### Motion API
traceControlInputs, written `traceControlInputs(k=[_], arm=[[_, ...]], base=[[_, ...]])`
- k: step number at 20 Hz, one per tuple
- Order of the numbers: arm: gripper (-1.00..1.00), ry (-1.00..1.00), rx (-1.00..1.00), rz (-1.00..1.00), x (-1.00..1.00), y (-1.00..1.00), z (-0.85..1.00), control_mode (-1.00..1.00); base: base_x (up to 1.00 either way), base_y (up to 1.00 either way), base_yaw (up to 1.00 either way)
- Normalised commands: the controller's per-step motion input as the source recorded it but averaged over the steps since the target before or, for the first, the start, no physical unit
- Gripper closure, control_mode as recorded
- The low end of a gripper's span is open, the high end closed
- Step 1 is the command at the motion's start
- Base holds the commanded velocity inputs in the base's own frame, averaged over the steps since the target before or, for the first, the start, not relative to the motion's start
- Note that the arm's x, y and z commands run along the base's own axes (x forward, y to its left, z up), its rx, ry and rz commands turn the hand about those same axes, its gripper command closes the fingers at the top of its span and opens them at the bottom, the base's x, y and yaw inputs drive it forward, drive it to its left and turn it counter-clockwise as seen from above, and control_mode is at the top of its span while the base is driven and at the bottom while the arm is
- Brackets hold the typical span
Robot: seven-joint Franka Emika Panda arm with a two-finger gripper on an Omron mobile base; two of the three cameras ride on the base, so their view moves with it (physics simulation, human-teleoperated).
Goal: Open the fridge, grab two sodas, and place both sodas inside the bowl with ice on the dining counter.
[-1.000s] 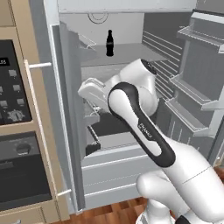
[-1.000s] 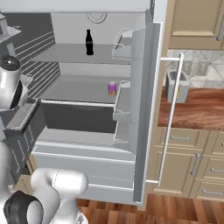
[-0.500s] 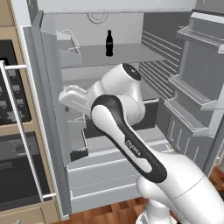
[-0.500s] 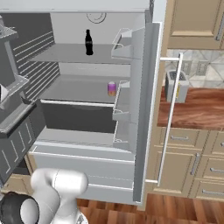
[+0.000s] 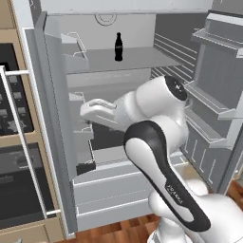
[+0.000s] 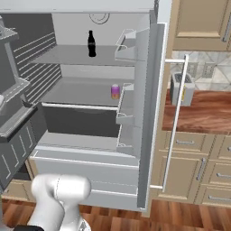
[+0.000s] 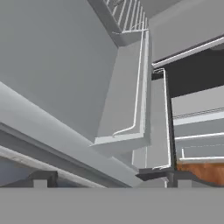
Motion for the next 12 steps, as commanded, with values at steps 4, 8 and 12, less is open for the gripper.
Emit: traceControlInputs(k=[4, 8, 12], arm=[[-1.00, -0.06, -0.01, -0.07, -0.24, -0.86, 0.05, -1.00], [-1.00, 0.00, -0.02, -0.12, -0.16, -0.97, 0.00, -1.00], [-1.00, 0.02, -0.05, -0.15, -0.35, -0.91, -0.31, -1.00]], base=[[0.00, 0.00, 0.00], [0.00, 0.00, 0.00], [0.00, 0.00, 0.00]])
